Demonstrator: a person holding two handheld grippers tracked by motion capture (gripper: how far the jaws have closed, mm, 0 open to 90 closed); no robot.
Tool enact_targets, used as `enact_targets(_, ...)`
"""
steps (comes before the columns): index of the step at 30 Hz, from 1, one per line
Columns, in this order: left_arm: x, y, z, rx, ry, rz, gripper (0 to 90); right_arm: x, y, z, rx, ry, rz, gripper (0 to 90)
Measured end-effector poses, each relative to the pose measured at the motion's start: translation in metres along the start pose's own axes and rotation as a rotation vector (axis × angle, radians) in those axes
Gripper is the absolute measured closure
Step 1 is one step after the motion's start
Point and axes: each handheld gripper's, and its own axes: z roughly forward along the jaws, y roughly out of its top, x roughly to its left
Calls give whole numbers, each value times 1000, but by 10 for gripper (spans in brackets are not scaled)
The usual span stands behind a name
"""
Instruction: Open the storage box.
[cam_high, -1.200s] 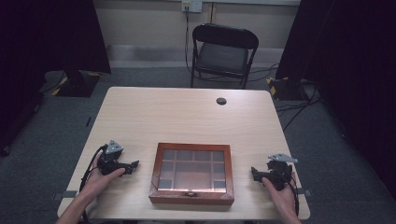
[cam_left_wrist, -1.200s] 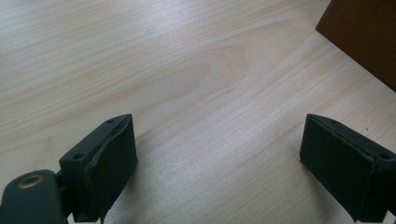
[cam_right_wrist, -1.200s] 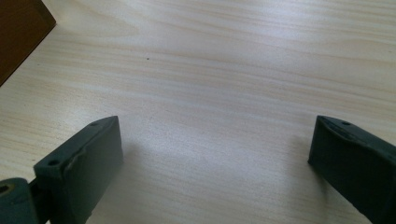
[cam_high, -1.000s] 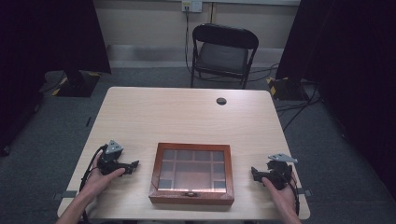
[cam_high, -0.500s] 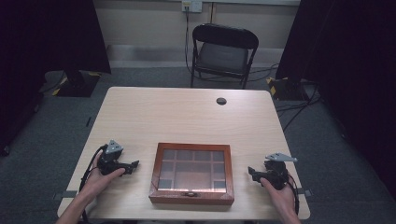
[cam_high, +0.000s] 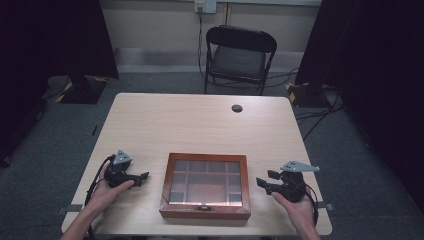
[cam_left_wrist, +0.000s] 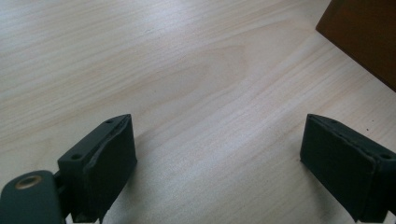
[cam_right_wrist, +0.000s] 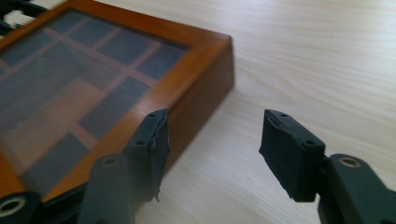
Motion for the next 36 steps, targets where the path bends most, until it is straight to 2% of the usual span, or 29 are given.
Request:
enact_targets(1,0,0,0,0,0,0,97,6,4,1,-1,48,-19,476)
enact_targets(3,0,0,0,0,0,0,97,12,9,1,-14,96,-22,489)
enact_targets(5,-1,0,0,-1,0,-5,98,18,15,2,-9,137,-40,516)
enact_targets(6,-1,0,0,-1,0,-5,98,18,15,2,-9,137,-40,516)
enact_targets(7,-1,0,0,-2,0,-6,98,26,21,3,-11,168,-60,534)
enact_targets(10,-1,0,0,-1,0,-6,98,33,29,4,-8,187,-79,545)
enact_targets(13,-1,0,0,-1,0,-6,98,48,43,11,-3,212,-125,532)
enact_targets(15,-1,0,0,-1,0,-6,98,51,46,13,-1,219,-133,529)
enact_targets(18,0,0,0,-1,-1,-6,98,65,52,21,25,247,-168,529)
enact_targets(22,0,0,0,-1,-1,-6,98,75,55,30,26,291,-169,510)
enact_targets(27,0,0,0,-1,-1,-6,98,86,51,39,59,348,-175,512)
enact_targets(28,0,0,0,-1,-1,-6,98,86,51,39,59,348,-175,512)
enact_targets(31,0,0,0,-2,-3,-5,97,93,46,44,80,397,-184,540)
enact_targets(35,0,0,0,-2,-4,-5,97,98,42,49,103,421,-196,577)
enact_targets(36,0,0,0,-2,-4,-3,97,102,41,52,111,439,-215,621)
